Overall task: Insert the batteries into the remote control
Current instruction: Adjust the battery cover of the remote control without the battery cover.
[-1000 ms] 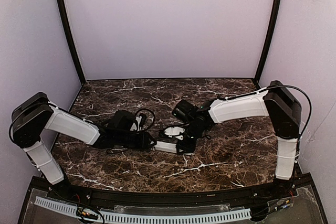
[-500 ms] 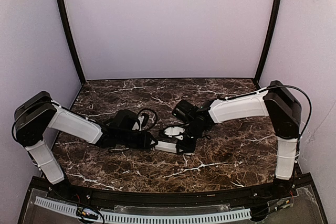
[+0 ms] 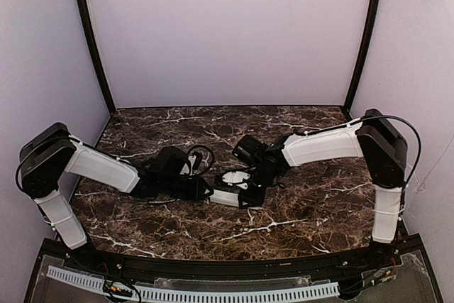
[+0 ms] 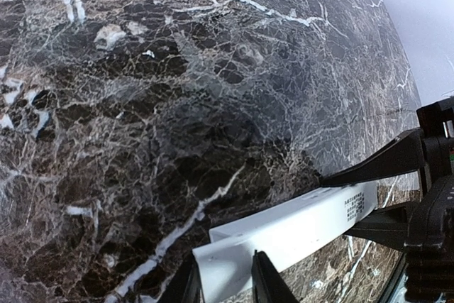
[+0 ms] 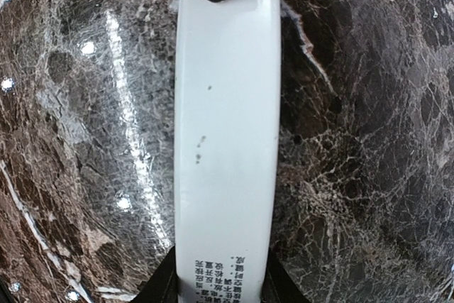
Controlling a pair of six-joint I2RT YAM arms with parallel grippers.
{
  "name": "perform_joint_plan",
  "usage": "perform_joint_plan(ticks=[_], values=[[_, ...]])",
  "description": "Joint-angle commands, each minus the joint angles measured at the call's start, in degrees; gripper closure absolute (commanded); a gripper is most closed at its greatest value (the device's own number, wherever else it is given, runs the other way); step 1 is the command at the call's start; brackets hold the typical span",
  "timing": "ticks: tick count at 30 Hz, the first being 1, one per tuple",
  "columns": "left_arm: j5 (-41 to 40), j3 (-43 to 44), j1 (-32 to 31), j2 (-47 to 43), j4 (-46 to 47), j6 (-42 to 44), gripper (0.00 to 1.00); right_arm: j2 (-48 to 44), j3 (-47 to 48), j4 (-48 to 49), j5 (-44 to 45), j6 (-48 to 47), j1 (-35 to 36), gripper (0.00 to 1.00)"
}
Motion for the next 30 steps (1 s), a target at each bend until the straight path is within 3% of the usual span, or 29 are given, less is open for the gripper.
perform_joint_plan(ticks=[1,13,18,23,30], values=[[1.15,1.6,-1.21,0.52,-1.9,1.61,0.75,1.69,-0.8,0.21,1.96,0.82,0.59,0.68],[-0.07,2.49,-1.19,0.08,-4.94,1.12,0.75,1.66,-0.69,0.22,2.84,0.93,0.57,0.65],[-2.5,2.54,-1.24,-0.75,-6.38,1.18,0.69,1.38,-0.77,0.26,2.83,0.92,0.59,0.64],[-3.36,2.76,-1.16,-1.25,-6.97,1.72,0.58,0.93,-1.1,0.28,2.61,1.23,0.58,0.55],[-3.61,3.19,-1.16,-1.32,-7.55,2.35,0.56,-2.05,-1.57,2.16,1.7,1.95,0.44,0.47]])
